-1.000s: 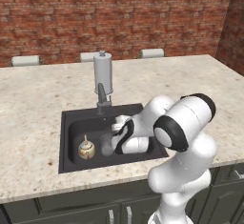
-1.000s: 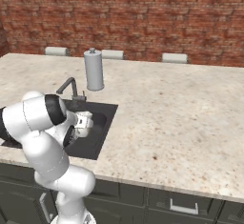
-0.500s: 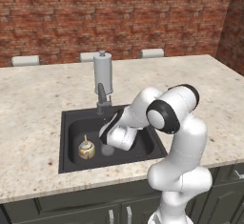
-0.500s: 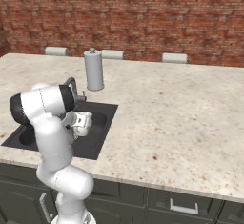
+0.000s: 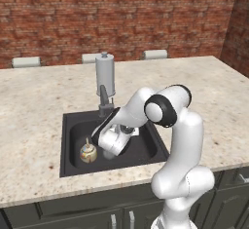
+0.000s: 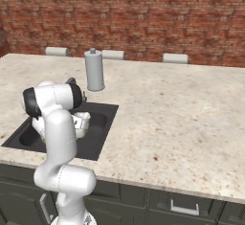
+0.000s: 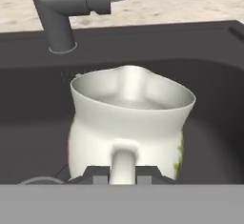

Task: Pick the teapot and jug and place them in the sink. Then turn on the water.

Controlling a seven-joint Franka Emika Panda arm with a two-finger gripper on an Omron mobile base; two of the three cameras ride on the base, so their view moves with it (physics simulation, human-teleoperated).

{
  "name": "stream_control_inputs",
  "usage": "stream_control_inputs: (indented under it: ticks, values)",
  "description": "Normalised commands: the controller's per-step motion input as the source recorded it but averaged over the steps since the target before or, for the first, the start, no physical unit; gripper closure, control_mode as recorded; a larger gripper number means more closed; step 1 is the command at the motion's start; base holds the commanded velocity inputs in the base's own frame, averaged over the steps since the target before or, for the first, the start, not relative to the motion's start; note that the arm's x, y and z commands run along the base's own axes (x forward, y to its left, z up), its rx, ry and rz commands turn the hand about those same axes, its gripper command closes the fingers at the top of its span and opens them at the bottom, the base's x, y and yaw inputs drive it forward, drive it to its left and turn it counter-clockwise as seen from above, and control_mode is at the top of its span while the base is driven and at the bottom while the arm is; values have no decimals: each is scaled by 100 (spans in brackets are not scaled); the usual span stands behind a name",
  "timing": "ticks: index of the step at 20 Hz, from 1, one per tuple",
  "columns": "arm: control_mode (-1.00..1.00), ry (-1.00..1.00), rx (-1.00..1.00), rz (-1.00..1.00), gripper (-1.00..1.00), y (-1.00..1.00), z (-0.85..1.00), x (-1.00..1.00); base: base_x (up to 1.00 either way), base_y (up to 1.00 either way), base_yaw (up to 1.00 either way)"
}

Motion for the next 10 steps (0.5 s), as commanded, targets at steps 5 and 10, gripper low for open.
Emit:
stream_control_inputs:
  ticks: [5,10]
  values:
    - [-100,0,0,0,100,-36,-15,0,0,0,0]
    - [-100,-2,0,3,100,-50,-30,0,0,0,0]
